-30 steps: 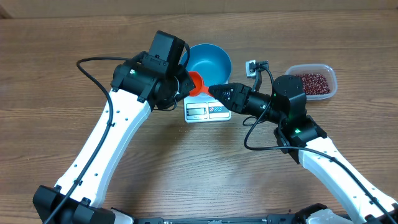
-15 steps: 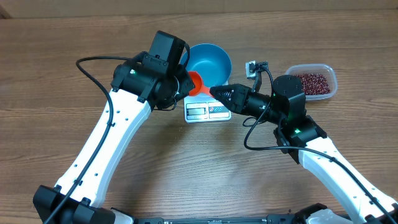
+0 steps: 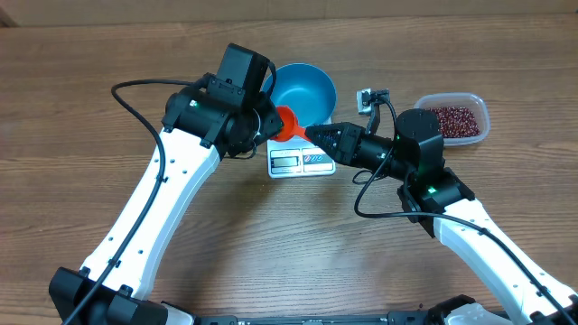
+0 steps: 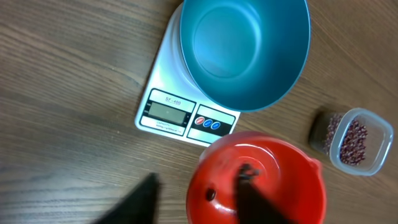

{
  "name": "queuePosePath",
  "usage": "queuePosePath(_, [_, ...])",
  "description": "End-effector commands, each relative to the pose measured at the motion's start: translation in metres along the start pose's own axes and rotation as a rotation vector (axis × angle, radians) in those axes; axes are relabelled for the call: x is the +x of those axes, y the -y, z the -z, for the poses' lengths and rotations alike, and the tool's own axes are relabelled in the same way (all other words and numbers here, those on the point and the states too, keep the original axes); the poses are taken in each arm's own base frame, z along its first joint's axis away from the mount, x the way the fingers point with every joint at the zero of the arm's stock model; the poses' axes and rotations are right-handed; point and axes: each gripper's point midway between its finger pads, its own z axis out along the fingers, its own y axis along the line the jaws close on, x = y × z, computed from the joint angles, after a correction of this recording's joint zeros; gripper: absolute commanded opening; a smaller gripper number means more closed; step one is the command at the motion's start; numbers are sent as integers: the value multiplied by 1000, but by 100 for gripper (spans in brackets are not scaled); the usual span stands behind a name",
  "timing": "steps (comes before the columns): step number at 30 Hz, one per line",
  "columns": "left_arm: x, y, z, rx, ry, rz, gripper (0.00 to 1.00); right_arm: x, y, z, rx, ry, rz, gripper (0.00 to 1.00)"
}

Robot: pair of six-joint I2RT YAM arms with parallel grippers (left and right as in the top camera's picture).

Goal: Scoop item into bowl and weigh 150g on scale
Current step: 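Reach the right gripper to the scoop handle and grasp it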

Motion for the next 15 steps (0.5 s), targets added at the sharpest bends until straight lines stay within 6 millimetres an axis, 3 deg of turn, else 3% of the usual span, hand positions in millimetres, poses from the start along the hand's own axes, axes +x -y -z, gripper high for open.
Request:
queuePosePath(1, [-4, 1, 0, -11, 27, -9, 71, -7, -13, 2, -22, 19, 23, 4])
queuePosePath(3, [-10, 1, 0, -14, 56, -13, 87, -6, -12, 2, -18, 17, 19, 4])
queuePosePath(5, [-18, 5, 2, 3, 88, -78, 97, -6, -8, 3, -6, 16, 9, 4])
queuePosePath(10, [-41, 21, 16, 56, 171, -333, 100, -15, 19, 16, 80, 36, -64, 4])
queuePosePath(15, [-49, 27, 25, 65, 204, -447, 100, -31, 40, 44, 159, 89, -110, 4])
